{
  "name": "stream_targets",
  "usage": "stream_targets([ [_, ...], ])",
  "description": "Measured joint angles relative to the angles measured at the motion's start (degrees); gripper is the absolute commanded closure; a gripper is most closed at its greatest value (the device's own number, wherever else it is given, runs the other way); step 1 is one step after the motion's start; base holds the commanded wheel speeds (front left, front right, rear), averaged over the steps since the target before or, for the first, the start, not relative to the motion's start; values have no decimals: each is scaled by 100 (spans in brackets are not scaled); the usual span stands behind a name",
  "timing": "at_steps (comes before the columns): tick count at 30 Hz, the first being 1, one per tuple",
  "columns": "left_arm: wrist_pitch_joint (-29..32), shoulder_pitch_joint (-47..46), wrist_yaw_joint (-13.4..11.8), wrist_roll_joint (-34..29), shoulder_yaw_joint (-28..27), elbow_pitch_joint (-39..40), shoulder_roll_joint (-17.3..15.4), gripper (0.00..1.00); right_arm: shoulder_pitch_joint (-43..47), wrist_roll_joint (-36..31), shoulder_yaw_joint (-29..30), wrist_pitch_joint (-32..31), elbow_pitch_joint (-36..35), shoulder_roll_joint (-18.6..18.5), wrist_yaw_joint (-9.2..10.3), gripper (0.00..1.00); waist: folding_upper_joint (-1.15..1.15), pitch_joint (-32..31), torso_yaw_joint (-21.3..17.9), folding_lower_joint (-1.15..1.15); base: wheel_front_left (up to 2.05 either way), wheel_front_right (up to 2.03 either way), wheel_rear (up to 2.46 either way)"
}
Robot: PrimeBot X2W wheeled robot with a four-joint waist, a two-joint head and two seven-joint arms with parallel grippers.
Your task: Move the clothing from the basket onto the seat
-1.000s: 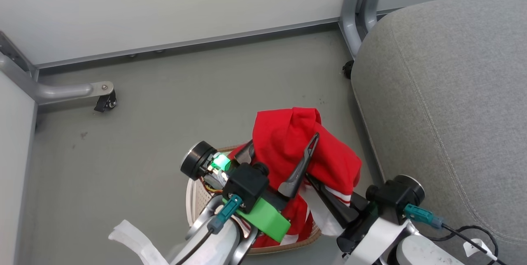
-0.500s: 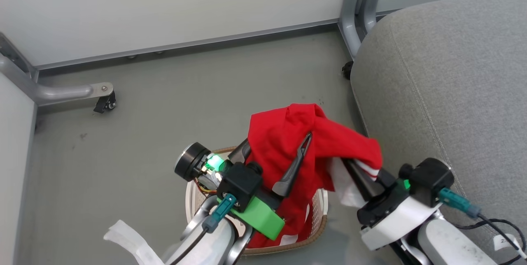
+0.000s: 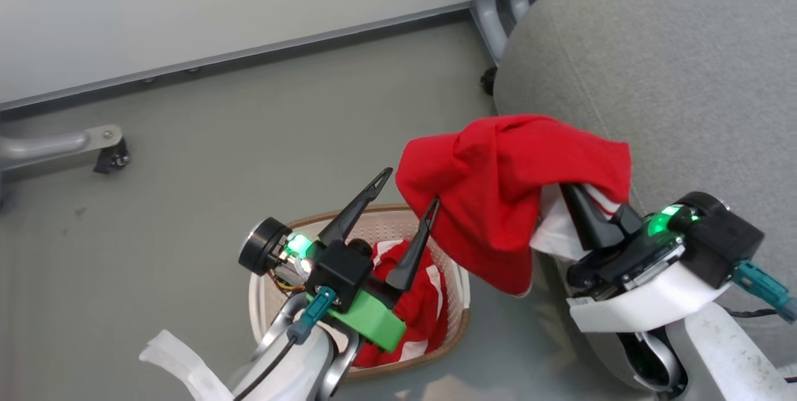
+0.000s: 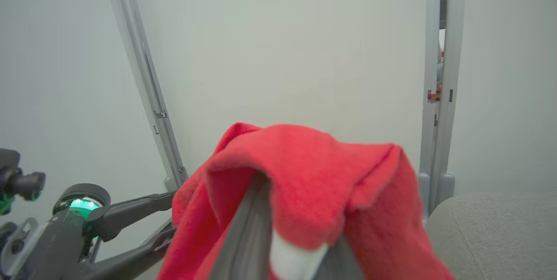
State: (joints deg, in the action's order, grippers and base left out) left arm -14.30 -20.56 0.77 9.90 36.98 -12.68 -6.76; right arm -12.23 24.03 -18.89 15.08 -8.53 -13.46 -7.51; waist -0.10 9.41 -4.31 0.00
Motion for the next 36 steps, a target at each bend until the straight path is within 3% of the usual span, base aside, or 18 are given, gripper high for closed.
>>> stream_targets([
  [10,14,-276,25,-65,-3,-35,-197,0,38,-137,559,1,-460,314,0,100,0,299,-750,0,0,0,0],
  [26,365,-509,224,-132,235,87,-455,0,638,-197,1315,1,-720,890,0,100,0,727,-2418,0,0,0,0],
  [36,479,-760,402,-91,452,107,-408,0,859,-334,1825,0,-808,1039,0,100,0,1171,-2787,0,0,0,0],
])
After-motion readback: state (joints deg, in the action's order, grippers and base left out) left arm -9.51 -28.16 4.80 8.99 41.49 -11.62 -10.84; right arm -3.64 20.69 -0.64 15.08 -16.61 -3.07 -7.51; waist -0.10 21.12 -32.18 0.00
